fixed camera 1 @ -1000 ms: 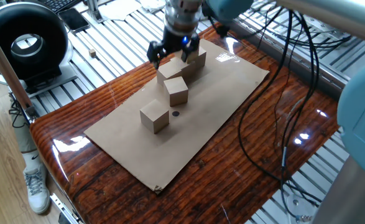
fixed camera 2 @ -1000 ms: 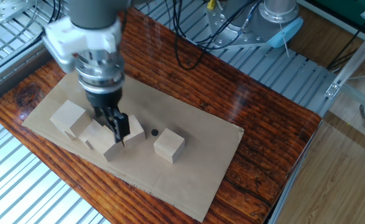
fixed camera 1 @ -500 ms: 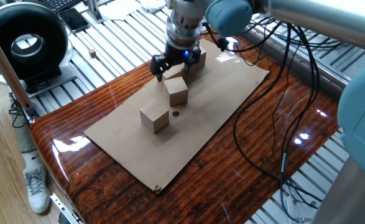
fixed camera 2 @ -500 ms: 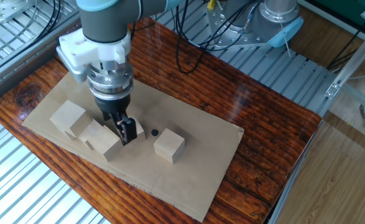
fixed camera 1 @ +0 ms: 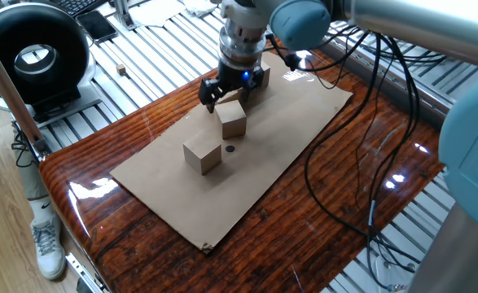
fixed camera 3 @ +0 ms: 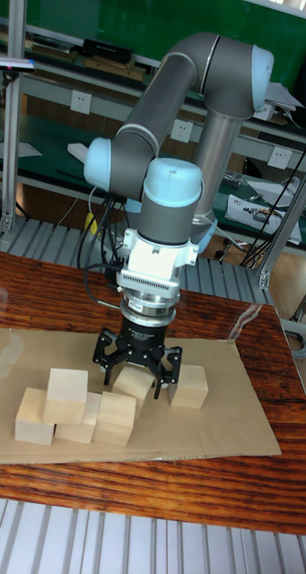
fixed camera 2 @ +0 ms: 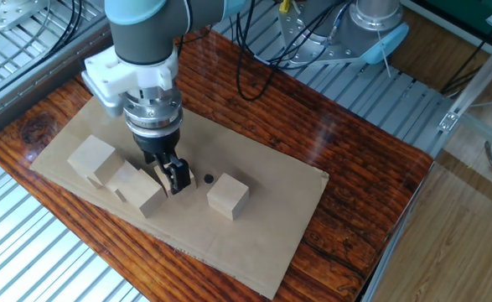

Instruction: Stack the blocks into a pyramid shape

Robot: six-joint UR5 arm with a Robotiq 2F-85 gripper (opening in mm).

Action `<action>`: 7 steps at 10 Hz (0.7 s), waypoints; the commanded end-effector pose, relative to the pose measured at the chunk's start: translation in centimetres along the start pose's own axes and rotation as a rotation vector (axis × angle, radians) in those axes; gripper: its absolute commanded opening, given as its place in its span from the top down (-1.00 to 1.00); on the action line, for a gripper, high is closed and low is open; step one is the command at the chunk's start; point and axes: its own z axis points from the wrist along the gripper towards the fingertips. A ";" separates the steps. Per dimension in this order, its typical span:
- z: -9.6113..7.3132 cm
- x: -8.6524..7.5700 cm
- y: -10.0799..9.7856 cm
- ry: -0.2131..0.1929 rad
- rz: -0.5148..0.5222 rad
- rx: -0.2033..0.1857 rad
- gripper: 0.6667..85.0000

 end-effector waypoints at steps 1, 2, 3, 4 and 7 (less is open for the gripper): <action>0.7 0.3 0.4 0.007 0.001 -0.022 -0.93; 0.8 0.3 0.5 0.010 0.000 -0.026 -0.90; 0.9 0.4 0.5 0.012 0.001 -0.028 -0.83; 0.9 0.4 0.7 0.010 0.008 -0.033 -0.71; 1.0 0.3 0.8 0.007 0.035 -0.039 -0.04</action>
